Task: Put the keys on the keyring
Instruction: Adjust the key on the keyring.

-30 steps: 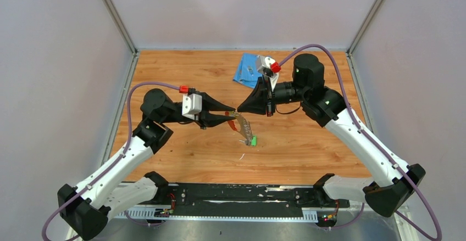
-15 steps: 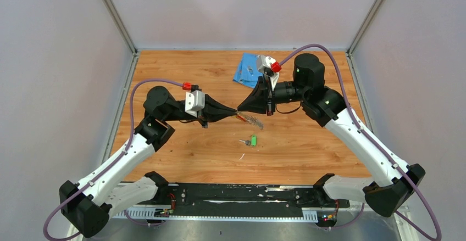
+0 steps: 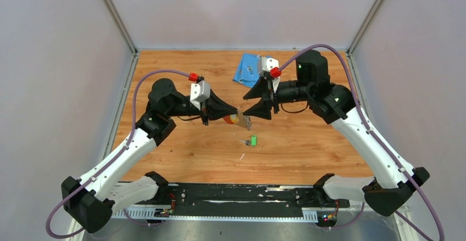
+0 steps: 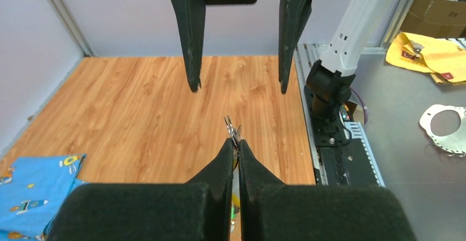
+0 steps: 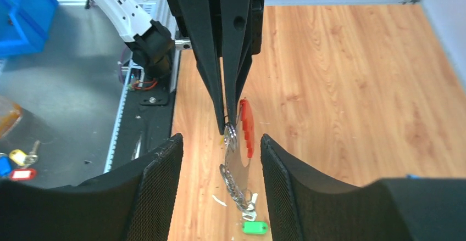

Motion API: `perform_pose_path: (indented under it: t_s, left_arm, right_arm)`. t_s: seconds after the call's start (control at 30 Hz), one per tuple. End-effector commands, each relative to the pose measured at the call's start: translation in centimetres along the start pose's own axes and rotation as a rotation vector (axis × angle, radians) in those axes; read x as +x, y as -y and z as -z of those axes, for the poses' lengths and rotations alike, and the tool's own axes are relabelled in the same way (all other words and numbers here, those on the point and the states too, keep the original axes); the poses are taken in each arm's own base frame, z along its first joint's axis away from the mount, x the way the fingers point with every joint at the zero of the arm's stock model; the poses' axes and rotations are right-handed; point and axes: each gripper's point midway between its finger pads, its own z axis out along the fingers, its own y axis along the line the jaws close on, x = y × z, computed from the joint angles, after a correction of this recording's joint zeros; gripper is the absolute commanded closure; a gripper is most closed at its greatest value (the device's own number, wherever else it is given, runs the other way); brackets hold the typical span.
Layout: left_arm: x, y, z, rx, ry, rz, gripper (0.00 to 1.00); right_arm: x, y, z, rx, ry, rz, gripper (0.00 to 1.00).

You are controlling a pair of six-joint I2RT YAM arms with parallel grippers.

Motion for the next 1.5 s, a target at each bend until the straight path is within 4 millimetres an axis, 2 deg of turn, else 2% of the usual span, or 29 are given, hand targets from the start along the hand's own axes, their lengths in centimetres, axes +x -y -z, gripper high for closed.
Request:
perform_pose_path:
  t_s: [0.0, 0.17, 0.3, 0.47, 0.8, 0.93, 1.07, 1.27, 1.47]
  left_arm:
    - [0.4, 0.2, 0.3, 0.013, -0.056, 0.020, 1.00]
    - [2.2, 0.0, 0.9, 0.009, -0.181, -0.005, 1.00]
    - [1.3, 0.7, 1.1, 0.039, -0.162, -0.058, 1.00]
    - [2.0, 1.0, 1.5, 0.059, -0.192, -0.088, 1.00]
    - [1.5, 1.2, 1.5, 0.057, -0.183, -0.094, 1.00]
    - [1.2, 1.6, 1.6, 0.072, -0.172, -0.099, 1.00]
    - [1.1, 2.5, 1.7, 0.120, -0.164, -0.102, 1.00]
    - [0.9, 2.9, 1.7, 0.139, -0.157, -0.100, 1.00]
    - [0.8, 2.9, 1.7, 0.138, -0.157, -0.096, 1.00]
  right_arm:
    - [0.3, 0.8, 0.7, 0.019, -0.076, 0.094, 0.44]
    - [0.3, 0.5, -0.4, -0.053, -0.122, 0.121, 0.47]
    - [1.3, 0.1, -1.5, -0.102, -0.187, 0.139, 0.49]
    - [1.5, -0.6, -2.1, -0.143, -0.203, 0.145, 0.55]
    - [3.2, -1.4, -3.3, -0.175, -0.255, 0.142, 0.60]
    - [3.8, -0.9, -3.5, -0.148, -0.276, 0.154, 0.62]
    - [3.6, -0.5, -3.5, -0.120, -0.263, 0.175, 0.63]
    - [4.1, -1.1, -3.8, -0.145, -0.258, 0.162, 0.64]
    - [4.5, -1.5, -3.9, -0.163, -0.262, 0.150, 0.76]
